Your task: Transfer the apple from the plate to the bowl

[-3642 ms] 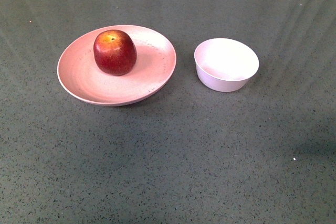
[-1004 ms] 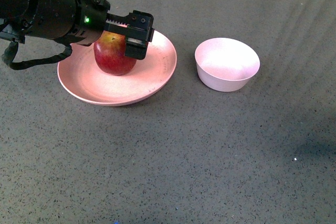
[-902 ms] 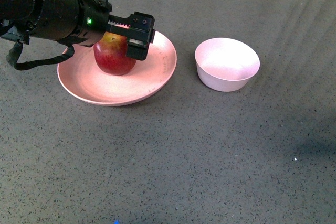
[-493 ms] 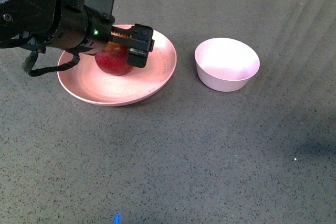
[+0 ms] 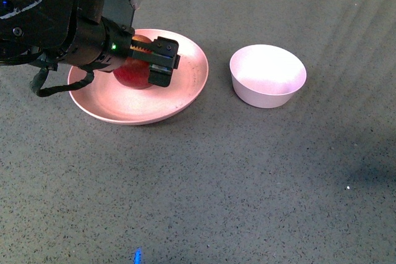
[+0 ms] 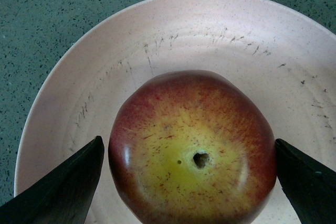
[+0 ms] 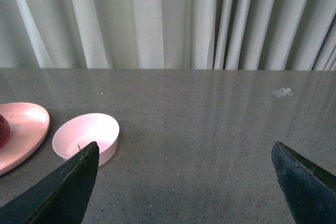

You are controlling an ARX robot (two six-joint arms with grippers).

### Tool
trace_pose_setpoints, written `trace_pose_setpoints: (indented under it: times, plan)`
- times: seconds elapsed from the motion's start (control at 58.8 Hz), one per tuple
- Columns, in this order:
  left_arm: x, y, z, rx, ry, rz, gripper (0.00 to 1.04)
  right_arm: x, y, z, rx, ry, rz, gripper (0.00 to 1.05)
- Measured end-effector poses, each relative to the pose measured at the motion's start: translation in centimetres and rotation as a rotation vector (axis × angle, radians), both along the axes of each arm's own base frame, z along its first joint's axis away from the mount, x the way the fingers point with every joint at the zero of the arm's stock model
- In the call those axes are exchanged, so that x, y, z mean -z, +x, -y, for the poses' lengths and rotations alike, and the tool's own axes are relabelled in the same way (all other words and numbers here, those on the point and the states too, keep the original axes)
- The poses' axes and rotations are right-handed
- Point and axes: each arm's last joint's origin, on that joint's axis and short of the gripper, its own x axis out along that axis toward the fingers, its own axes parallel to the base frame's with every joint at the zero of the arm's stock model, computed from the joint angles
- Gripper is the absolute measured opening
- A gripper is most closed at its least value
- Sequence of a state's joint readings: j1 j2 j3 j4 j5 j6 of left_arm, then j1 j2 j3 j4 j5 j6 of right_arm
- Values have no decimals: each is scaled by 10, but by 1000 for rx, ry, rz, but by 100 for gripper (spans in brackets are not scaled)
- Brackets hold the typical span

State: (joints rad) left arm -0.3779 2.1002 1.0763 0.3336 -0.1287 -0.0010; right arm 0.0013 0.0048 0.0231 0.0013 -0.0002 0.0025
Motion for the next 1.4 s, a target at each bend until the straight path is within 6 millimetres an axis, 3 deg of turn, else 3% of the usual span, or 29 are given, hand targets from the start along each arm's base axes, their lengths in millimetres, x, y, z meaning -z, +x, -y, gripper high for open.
trace_pose_setpoints:
  times: [0.17,0.374,0.528,0.732,0.919,1.072,1.225,1.395]
  plan:
    - [0,0,0,-7,5,3,77,0,0,0,0,0,0,96]
    - [-5,-4,3,-4,20,30,76,0,0,0,0,0,0,96]
    - [-23,-17,12,53,22,70,76,0,0,0,0,0,0,96]
    - [-59,-43,50,182,-32,106,76,0,0,0,0,0,0,96]
    - [-68,-66,95,286,-61,86,75,0,0,0,0,0,0,96]
    - [-75,-64,118,290,-61,108,75,0,0,0,2,0,0,96]
    - [-70,-59,143,306,-47,105,75,0,0,0,0,0,0,96]
    - [-66,-52,154,313,-45,101,75,0,0,0,0,0,0,96]
